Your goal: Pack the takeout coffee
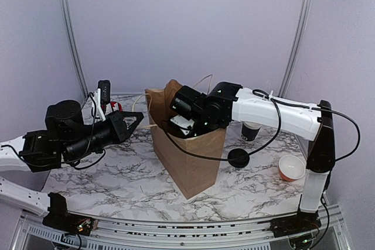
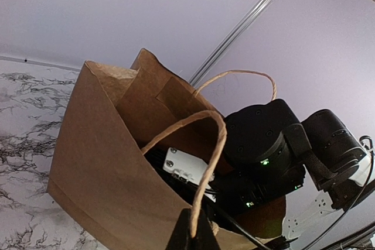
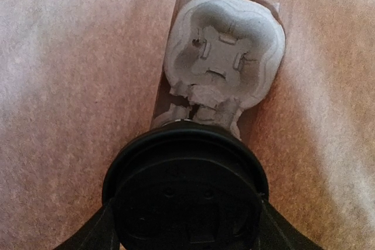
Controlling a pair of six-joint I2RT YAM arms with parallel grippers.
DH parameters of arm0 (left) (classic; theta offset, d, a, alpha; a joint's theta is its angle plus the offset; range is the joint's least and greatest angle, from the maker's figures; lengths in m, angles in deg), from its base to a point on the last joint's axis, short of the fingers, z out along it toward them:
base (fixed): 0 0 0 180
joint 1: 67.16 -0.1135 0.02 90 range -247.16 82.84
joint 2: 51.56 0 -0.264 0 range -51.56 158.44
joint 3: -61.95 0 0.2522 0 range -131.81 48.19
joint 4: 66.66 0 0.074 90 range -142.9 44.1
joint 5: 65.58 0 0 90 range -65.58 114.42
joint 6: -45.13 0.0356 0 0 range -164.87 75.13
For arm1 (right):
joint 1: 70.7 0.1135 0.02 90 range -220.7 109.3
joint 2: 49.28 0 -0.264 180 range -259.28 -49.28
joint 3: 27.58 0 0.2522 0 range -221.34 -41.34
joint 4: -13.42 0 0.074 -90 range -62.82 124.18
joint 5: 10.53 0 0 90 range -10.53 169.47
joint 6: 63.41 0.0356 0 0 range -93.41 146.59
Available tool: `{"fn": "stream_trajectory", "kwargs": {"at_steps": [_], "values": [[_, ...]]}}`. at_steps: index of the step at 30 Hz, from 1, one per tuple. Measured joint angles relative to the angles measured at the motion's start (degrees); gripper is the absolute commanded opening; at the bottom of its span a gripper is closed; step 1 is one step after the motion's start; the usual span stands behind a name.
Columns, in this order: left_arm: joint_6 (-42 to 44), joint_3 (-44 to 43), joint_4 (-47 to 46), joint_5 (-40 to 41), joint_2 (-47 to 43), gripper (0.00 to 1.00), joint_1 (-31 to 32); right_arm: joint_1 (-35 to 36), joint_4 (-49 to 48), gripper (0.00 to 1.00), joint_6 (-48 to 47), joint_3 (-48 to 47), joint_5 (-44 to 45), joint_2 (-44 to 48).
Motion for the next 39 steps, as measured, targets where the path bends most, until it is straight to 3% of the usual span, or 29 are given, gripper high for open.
{"fn": "stream_trajectory", "kwargs": {"at_steps": [23,39], "values": [[2.1,-2.6,-2.2,-1.3,3.0,0.0,1.9,1.1,1.0,0.57,-0.2,-3.0,1.4,-2.0],[2.7,-5.6,-1.9,0.3,4.3,0.0,2.0,1.4,5.9,0.67,0.0,-7.3,4.1,-3.4]]}}
